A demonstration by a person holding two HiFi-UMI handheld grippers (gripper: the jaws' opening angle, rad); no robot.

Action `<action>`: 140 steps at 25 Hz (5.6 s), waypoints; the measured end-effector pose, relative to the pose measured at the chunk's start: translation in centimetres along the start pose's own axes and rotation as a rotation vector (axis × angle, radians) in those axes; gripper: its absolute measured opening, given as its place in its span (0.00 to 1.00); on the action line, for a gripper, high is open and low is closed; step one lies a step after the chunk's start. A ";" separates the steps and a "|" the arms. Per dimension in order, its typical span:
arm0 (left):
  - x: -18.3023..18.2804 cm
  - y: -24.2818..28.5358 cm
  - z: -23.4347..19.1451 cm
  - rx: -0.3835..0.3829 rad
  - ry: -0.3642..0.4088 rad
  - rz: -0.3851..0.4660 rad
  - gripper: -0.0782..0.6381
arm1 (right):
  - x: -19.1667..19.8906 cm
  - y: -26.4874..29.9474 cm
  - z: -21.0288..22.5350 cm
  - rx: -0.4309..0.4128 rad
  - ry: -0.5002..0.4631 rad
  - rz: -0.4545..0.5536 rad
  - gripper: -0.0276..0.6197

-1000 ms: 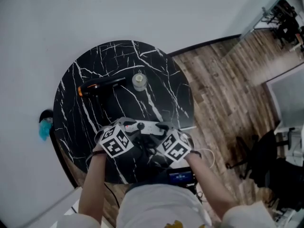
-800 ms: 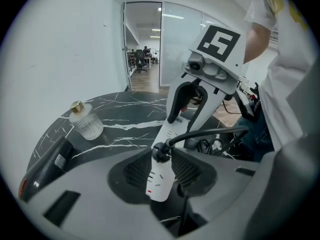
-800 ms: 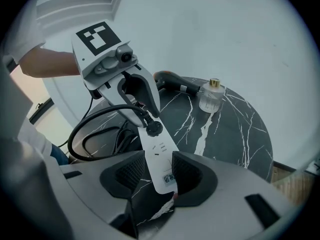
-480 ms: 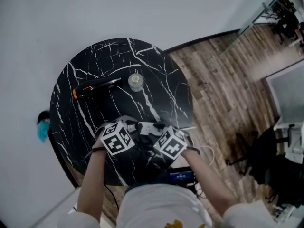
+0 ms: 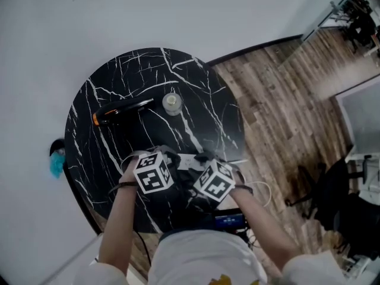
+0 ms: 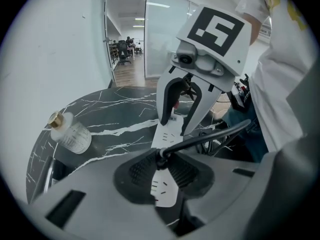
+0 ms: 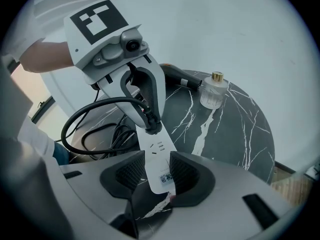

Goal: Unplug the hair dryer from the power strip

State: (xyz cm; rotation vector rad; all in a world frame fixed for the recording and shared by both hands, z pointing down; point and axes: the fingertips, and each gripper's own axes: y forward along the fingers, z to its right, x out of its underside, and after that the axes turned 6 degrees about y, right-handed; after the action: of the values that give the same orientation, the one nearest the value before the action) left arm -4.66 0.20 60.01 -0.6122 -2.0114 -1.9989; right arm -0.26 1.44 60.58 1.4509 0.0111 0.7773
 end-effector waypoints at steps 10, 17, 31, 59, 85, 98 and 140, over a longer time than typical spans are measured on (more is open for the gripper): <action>0.5 0.4 0.1 0.058 0.078 -0.105 0.20 | 0.1 0.3 -0.3 -0.002 -0.031 -0.041 0.27; 0.6 0.5 0.2 0.081 0.070 -0.115 0.20 | -1.3 0.8 -0.6 -0.012 -0.100 -0.045 0.27; 0.7 0.6 0.2 0.106 0.051 -0.127 0.20 | -0.7 1.1 -0.1 0.007 -0.111 -0.127 0.27; 0.5 0.6 0.2 0.160 0.019 -0.181 0.19 | -0.9 1.2 0.1 0.032 -0.090 -0.179 0.24; -0.3 0.0 -0.2 0.157 -0.031 -0.091 0.19 | -0.9 1.4 -0.1 0.047 -0.048 -0.135 0.23; 0.5 0.2 0.6 0.083 -0.010 -0.135 0.18 | -0.9 1.5 -0.4 0.046 -0.076 -0.115 0.22; 0.1 0.1 0.3 0.120 0.064 -0.177 0.18 | 0.8 0.6 -0.1 -0.059 -0.326 -0.301 0.20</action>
State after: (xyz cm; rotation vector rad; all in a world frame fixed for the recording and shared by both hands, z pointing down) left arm -4.67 0.47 60.08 -0.3508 -2.1949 -1.9462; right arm 0.00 1.89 61.41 1.4626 -0.0409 0.2898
